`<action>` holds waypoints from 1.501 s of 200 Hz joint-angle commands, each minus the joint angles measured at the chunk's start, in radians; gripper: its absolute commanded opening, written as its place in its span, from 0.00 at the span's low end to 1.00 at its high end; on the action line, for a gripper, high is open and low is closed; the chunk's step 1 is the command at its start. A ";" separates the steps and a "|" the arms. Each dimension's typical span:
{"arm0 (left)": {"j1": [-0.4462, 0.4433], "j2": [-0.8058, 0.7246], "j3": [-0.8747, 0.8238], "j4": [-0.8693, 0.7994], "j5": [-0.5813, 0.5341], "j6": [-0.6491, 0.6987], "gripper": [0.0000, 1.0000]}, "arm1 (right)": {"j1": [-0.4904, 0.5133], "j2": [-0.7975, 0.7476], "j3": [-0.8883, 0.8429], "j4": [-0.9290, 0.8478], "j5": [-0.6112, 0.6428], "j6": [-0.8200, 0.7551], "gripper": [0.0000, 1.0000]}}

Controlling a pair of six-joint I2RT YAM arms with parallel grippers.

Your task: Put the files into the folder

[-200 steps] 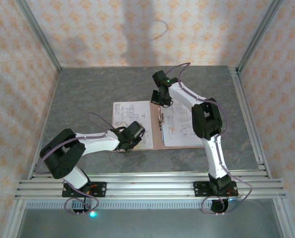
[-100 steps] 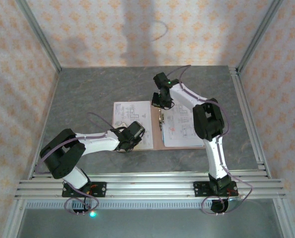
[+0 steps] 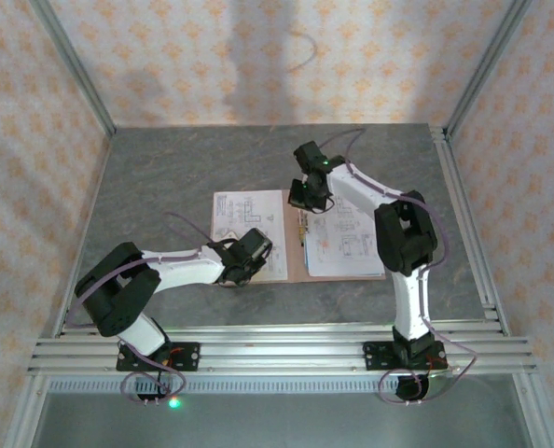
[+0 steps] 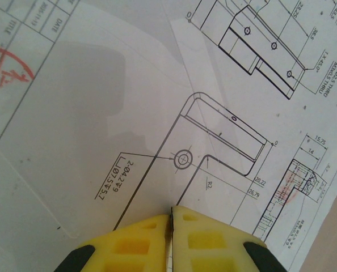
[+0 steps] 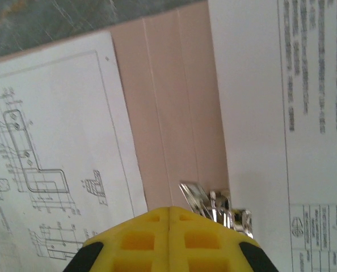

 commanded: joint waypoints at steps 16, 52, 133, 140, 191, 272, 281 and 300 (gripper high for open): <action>-0.017 0.038 -0.046 -0.100 0.002 -0.010 0.10 | 0.007 -0.085 -0.056 0.065 0.040 0.038 0.04; -0.018 0.038 -0.050 -0.099 0.001 -0.009 0.10 | -0.008 -0.042 0.019 0.027 0.096 0.034 0.05; -0.018 0.033 -0.051 -0.102 0.001 -0.009 0.09 | -0.041 0.168 0.252 -0.075 0.076 -0.001 0.04; -0.018 0.032 -0.052 -0.100 0.001 -0.010 0.09 | -0.042 0.181 0.265 -0.082 0.070 -0.004 0.04; -0.019 0.031 -0.051 -0.102 -0.002 -0.014 0.09 | -0.042 0.211 0.285 -0.091 0.009 -0.014 0.04; -0.020 0.033 -0.049 -0.102 -0.008 -0.022 0.09 | -0.042 0.186 0.259 -0.081 -0.073 -0.031 0.02; -0.020 0.033 -0.049 -0.102 -0.008 -0.022 0.09 | -0.041 0.181 0.257 -0.079 -0.076 -0.031 0.02; -0.021 0.031 -0.049 -0.105 -0.010 -0.023 0.09 | -0.041 0.169 0.244 -0.073 -0.085 -0.029 0.02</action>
